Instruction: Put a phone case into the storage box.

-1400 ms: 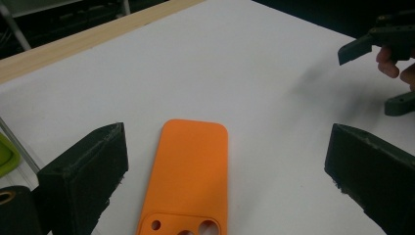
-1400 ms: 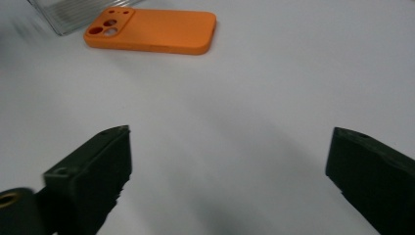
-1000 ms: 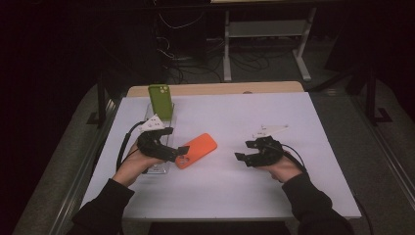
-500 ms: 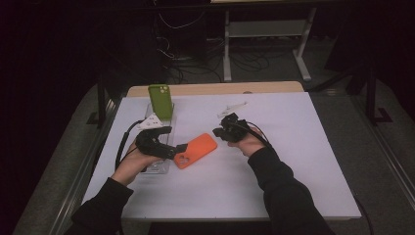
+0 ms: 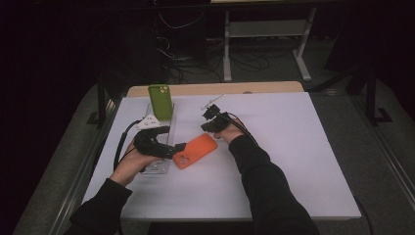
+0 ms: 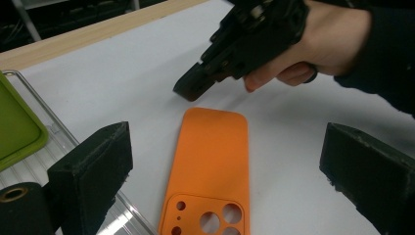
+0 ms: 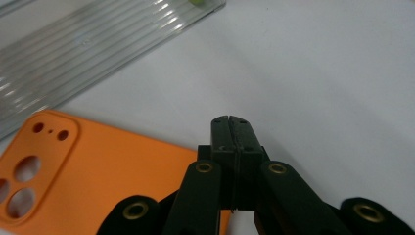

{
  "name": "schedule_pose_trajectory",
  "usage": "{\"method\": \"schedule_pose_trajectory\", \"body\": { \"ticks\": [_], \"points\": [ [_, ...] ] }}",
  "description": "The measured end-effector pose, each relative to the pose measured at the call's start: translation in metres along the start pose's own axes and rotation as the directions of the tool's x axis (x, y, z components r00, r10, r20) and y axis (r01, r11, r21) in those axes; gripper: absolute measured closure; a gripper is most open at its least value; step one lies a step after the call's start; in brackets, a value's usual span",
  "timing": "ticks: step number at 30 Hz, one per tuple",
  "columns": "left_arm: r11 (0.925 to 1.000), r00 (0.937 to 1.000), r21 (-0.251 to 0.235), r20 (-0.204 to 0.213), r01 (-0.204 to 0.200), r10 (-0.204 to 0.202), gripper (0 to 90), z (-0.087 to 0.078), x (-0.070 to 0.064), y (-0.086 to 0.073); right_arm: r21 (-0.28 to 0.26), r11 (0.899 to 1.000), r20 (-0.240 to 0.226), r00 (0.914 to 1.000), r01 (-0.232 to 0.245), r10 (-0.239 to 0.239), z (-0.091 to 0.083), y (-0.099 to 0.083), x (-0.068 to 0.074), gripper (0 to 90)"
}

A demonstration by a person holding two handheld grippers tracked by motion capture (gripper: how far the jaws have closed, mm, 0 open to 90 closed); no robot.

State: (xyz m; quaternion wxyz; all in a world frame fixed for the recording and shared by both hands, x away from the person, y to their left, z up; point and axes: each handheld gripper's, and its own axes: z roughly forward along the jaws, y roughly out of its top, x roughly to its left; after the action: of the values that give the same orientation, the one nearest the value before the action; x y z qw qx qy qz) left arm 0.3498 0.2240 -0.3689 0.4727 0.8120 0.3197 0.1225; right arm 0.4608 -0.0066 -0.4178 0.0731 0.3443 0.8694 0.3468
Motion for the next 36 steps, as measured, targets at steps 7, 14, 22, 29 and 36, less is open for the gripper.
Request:
{"method": "schedule_pose_trajectory", "body": {
  "ticks": [7, 14, 22, 29, 36],
  "points": [
    [1.0, 1.0, 0.002, -0.002, -0.001, 0.001, 5.2, 0.001, -0.002, 0.001, 0.056, 0.998, -0.023, 0.9997, -0.009, 0.01, 0.02, 0.004, 0.0, 88.4],
    [1.0, 1.0, -0.002, 0.003, -0.005, 0.005, 5.3, 0.001, -0.004, 0.003, 0.084, 0.996, -0.013, 0.9998, -0.011, 0.012, 0.028, 0.005, 0.0, 88.4],
    [1.0, 1.0, -0.007, 0.003, -0.001, 0.001, 5.3, 0.0, -0.004, 0.003, 0.115, 0.993, -0.029, 0.9995, 0.015, -0.012, 0.023, 0.0, 0.001, 88.5],
    [0.9999, 1.0, -0.014, 0.002, -0.003, 0.003, 5.3, -0.002, -0.004, 0.004, 0.125, 0.991, -0.05, 0.9976, 0.053, -0.047, 0.006, -0.018, 0.003, 88.6],
    [0.9999, 1.0, -0.012, 0.006, -0.003, 0.003, 5.3, -0.001, -0.006, 0.005, 0.111, 0.989, -0.075, 0.9932, 0.097, -0.089, -0.011, -0.038, 0.009, 88.6]
  ]
}}
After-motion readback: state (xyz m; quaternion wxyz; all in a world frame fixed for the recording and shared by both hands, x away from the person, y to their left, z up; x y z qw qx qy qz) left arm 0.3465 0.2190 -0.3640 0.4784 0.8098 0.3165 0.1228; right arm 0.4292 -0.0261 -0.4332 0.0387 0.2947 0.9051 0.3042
